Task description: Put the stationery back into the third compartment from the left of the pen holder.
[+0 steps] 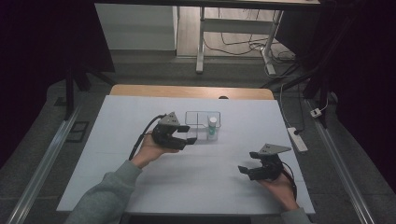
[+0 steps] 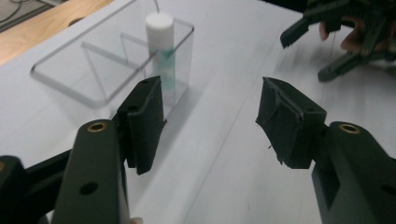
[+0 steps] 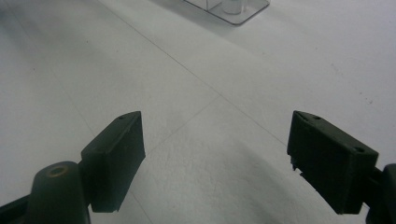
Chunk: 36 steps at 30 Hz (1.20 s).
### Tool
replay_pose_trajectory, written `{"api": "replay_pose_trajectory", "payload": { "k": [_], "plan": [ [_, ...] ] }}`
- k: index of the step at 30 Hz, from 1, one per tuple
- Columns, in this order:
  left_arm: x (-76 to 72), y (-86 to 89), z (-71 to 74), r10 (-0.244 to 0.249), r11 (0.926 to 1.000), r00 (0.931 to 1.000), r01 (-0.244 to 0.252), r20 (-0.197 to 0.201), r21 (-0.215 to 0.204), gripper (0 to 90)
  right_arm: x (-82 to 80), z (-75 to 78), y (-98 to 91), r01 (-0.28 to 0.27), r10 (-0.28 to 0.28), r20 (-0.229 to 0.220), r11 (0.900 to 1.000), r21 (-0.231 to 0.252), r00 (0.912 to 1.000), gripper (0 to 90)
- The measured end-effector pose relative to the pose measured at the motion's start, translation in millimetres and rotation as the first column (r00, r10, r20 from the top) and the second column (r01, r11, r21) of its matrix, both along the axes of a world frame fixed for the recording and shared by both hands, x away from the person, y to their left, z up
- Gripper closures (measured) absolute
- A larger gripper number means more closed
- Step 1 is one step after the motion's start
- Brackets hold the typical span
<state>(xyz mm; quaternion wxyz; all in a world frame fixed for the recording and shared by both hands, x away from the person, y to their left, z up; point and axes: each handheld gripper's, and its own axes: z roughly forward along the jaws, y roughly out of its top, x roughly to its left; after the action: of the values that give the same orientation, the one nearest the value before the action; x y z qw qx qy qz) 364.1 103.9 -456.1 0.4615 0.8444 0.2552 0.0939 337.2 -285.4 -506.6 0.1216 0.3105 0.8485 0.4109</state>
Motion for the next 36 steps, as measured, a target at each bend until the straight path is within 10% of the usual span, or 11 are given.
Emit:
{"api": "replay_pose_trajectory", "payload": {
  "k": [36],
  "plan": [
    [-87.0, 114.3, -56.0, 0.212, 0.9746, 0.9768, -0.209, -0.028, 0.079, 33.1, -0.4, 0.7, -0.1, -0.006, 0.006, -0.004, 1.0000, -0.006, 1.0000, 18.8]
  ]
}}
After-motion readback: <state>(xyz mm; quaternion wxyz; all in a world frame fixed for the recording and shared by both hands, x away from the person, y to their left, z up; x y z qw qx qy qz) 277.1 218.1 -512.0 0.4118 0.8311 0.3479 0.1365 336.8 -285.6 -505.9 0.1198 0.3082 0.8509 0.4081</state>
